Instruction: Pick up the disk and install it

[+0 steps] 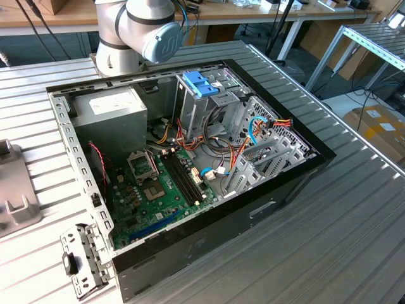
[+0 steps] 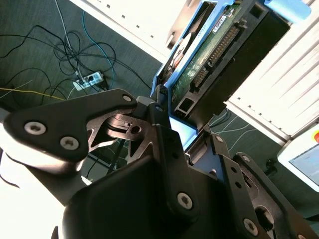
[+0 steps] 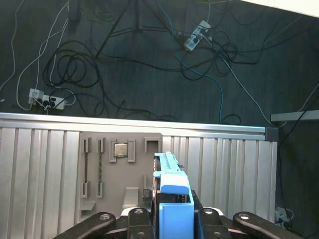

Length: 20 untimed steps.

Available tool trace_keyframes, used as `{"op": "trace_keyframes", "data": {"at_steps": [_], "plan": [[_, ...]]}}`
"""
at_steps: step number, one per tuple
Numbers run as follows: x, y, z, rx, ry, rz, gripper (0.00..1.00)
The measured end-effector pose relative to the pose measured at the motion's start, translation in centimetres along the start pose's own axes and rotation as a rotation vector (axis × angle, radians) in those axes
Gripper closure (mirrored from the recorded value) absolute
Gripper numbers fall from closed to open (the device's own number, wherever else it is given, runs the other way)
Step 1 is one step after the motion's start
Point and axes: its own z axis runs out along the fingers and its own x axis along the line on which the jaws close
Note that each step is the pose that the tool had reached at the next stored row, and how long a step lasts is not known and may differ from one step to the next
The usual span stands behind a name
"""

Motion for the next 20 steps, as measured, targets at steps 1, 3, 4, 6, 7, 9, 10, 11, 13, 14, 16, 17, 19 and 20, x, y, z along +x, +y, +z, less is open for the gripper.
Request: {"op": "trace_keyframes", "data": {"at_steps": [1, 3, 4, 6, 7, 9, 10, 11, 13, 14, 16, 17, 19, 20], "plan": [[0.00, 0.00, -0.08, 0.0001, 0.0000, 0.000, 0.63], [-0.01, 0.01, -0.23, 0.0001, 0.0000, 0.000, 0.63], [-0.02, 0.02, -0.30, 0.0000, 0.0000, 0.000, 0.63], [-0.04, 0.03, -0.58, -0.0001, 0.0000, 0.000, 0.63], [-0.04, 0.04, -0.67, 0.0000, 0.0000, 0.000, 0.63], [-0.05, 0.04, -0.84, 0.0000, 0.0000, 0.000, 0.63], [-0.06, 0.05, -0.93, 0.0000, 0.0000, 0.000, 0.63], [-0.06, 0.05, -1.00, 0.0000, 0.0000, 0.000, 0.63], [-0.07, 0.06, -1.15, 0.0000, 0.0000, 0.000, 0.63], [-0.07, 0.06, -1.21, 0.0000, 0.0000, 0.000, 0.63], [-0.08, 0.07, -1.38, 0.0000, 0.0000, 0.000, 0.63], [-0.09, 0.07, -1.45, 0.0000, 0.0000, 0.000, 0.63], [-0.10, 0.09, -1.69, 0.0001, 0.0000, 0.000, 0.63], [-0.11, 0.09, -1.77, 0.0000, 0.0000, 0.000, 0.63]]}}
